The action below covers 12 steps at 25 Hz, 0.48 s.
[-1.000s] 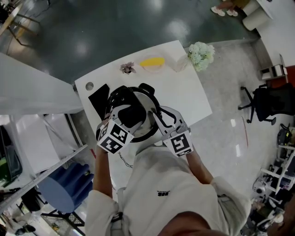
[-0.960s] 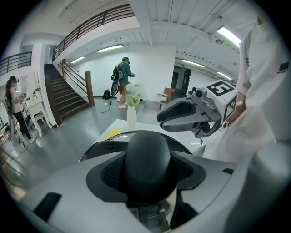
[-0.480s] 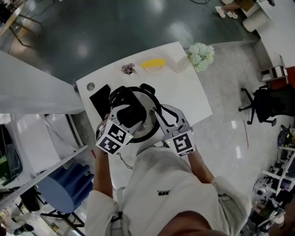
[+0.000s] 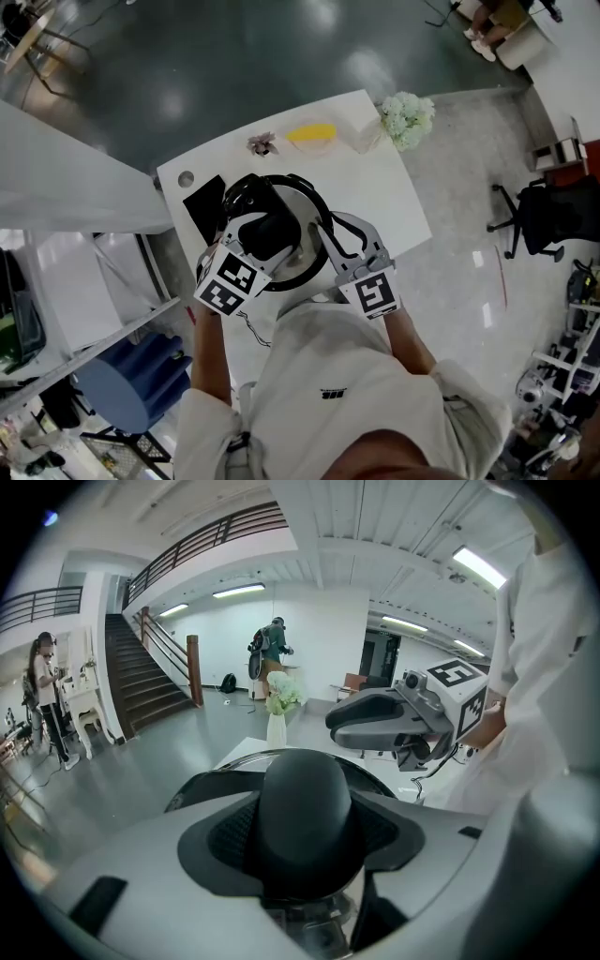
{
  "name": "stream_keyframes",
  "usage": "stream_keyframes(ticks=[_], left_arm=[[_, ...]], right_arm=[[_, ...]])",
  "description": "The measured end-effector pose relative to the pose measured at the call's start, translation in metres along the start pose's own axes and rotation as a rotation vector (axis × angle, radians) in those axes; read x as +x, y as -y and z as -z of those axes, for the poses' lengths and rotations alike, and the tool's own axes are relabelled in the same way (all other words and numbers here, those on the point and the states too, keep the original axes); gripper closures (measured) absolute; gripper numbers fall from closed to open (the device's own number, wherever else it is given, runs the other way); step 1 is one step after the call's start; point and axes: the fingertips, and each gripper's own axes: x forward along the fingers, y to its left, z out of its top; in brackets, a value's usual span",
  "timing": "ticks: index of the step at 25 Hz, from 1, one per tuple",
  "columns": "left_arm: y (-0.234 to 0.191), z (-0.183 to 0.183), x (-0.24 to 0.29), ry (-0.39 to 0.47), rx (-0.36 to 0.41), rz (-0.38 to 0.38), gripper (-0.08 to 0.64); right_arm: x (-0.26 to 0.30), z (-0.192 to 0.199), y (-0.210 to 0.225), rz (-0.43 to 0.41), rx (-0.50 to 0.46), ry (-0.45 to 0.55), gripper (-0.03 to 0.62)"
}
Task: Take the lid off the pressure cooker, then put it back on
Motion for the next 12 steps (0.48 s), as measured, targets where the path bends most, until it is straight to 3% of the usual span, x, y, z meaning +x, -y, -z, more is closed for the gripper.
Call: stream_keyframes(ticks=[12], left_arm=[[0.005, -0.039, 0.016, 0.021, 0.001, -0.043, 0.273]], right_arm=[[-0.022, -0.001, 0.037, 0.005, -0.017, 0.048, 0.514]])
